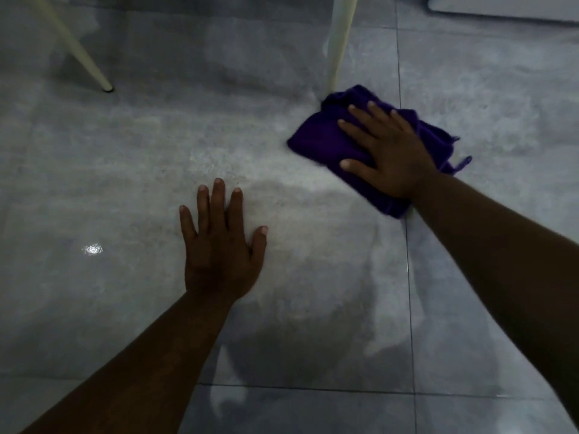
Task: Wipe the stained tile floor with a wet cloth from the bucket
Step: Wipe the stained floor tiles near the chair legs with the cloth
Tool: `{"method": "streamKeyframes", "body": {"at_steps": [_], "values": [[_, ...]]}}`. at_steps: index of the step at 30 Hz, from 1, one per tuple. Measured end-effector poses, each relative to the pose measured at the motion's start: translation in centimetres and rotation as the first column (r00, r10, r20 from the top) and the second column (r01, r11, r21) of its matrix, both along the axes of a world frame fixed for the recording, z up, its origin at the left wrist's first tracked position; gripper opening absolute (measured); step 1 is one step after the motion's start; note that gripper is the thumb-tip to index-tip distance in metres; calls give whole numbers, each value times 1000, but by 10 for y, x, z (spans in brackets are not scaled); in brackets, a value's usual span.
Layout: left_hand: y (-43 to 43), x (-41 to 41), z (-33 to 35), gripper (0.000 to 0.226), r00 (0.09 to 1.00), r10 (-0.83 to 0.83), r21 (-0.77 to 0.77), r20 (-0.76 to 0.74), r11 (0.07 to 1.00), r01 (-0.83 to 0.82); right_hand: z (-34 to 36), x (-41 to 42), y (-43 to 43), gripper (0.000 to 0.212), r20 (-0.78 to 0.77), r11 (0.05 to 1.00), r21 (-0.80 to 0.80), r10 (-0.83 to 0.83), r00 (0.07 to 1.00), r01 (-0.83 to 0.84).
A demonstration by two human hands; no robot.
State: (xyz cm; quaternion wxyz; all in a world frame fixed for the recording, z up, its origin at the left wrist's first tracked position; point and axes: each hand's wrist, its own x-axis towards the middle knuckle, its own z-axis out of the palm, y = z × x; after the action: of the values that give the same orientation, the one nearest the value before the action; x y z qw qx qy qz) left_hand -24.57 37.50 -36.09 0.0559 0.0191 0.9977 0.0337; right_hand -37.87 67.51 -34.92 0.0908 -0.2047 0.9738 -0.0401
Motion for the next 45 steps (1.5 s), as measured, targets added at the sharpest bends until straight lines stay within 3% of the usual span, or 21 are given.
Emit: {"method": "streamKeyframes", "body": {"at_steps": [7, 10, 15, 20, 23, 25, 27, 29, 31, 33, 35, 37, 39, 42, 45], "values": [[1, -1, -1, 74, 1000, 0, 14, 17, 1000, 0, -4, -41, -2, 73, 23, 916, 62, -397, 917, 396], [0, -1, -1, 74, 1000, -9, 14, 7, 1000, 9, -3, -45, -24, 73, 53, 892, 85, -449, 892, 444], [0, -2, -1, 73, 1000, 3, 8, 12, 1000, -3, 2, 32, -26, 75, 55, 994, 89, -66, 996, 61], [-1, 0, 0, 73, 1000, -10, 15, -4, 1000, 10, 4, 182, -3, 73, 61, 952, 30, 301, 952, -303], [-1, -2, -2, 78, 1000, -17, 38, -15, 999, 17, 7, 221, 61, 75, 52, 914, -10, 406, 912, -406], [-3, -3, -4, 81, 1000, -27, 26, -14, 999, 27, 5, 204, 105, 78, 37, 964, 32, 263, 964, -264], [-4, -2, -5, 84, 999, -39, 23, 17, 999, 39, 7, 177, 130, 79, 17, 995, 61, -76, 997, 75], [-5, -4, -5, 86, 998, -23, 53, 55, 998, 20, 6, 155, 123, 86, 24, 919, 80, -388, 921, 385], [-6, -8, -4, 89, 994, 9, 78, 112, 997, -18, 5, 145, 93, 90, 22, 869, 95, -489, 872, 485], [-11, -12, -1, 94, 984, 17, 94, 180, 995, -35, 5, 155, 55, 90, 31, 932, 91, -354, 935, 350], [-18, -15, 6, 96, 977, -18, 113, 215, 994, -7, 6, 189, 24, 86, 47, 994, 74, -79, 996, 75], [-22, -14, 17, 96, 970, -52, 127, 237, 992, 23, 7, 244, 6, 82, 60, 985, 46, 162, 985, -165], [-26, -5, 28, 96, 976, -72, 155, 203, 987, 41, 10, 301, 10, 80, 79, 955, -2, 297, 952, -298], [-38, 22, 36, 94, 986, -129, 151, 102, 982, 113, 15, 347, 72, 78, 97, 935, 3, 353, 930, -355], [-66, 60, 32, 90, 995, -71, 166, 69, 984, 58, 17, 327, 144, 80, 135, 980, 83, 166, 977, -178]]}}
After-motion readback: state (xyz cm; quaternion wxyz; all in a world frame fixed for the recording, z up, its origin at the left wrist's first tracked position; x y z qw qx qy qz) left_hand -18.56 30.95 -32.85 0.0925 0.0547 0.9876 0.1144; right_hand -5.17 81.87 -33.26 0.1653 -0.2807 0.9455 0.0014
